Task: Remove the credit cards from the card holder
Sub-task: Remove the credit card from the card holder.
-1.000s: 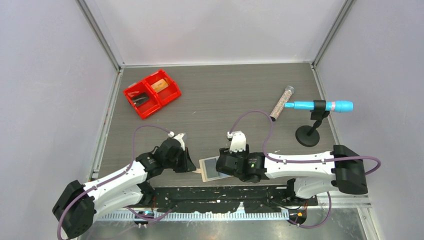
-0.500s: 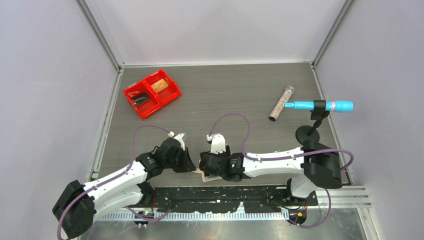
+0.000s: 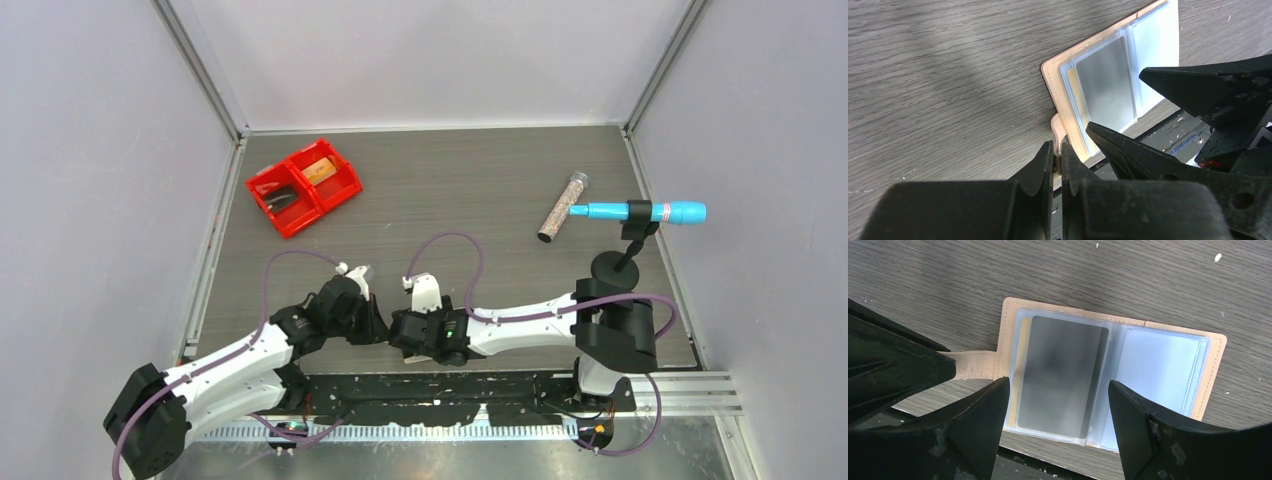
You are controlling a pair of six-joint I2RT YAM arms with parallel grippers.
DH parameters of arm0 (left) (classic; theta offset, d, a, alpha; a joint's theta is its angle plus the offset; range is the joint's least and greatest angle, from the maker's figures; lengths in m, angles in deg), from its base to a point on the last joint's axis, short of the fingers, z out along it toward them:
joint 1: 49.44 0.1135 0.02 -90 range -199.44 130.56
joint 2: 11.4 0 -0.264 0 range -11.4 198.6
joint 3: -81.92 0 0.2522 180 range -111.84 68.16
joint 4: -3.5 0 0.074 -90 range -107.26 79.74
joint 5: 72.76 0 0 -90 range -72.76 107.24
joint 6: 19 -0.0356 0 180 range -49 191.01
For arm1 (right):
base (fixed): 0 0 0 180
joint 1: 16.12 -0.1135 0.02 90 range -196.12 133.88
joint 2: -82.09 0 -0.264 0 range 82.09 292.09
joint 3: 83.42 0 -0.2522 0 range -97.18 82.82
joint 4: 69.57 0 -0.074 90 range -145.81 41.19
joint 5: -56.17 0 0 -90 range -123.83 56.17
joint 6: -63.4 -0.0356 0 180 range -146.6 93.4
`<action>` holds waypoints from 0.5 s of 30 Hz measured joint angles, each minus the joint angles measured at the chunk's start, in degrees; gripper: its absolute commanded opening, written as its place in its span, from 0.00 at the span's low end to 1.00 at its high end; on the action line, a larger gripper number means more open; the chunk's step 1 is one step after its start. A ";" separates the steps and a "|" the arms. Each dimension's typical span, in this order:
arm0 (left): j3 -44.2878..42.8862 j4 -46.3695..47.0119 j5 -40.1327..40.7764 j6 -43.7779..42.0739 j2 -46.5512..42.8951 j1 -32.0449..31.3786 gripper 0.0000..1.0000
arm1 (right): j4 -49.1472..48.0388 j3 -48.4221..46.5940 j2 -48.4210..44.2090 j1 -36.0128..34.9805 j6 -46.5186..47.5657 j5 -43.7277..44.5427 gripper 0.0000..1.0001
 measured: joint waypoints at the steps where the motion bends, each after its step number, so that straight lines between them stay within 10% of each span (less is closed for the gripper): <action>1: 0.00 0.00 0.00 0.00 -0.11 0.00 0.00 | 0.00 -0.07 0.22 -0.02 0.00 0.02 0.78; 15: 0.11 -0.04 0.00 0.04 -1.05 0.00 0.00 | 1.68 -1.29 2.43 -0.72 -0.22 1.42 0.74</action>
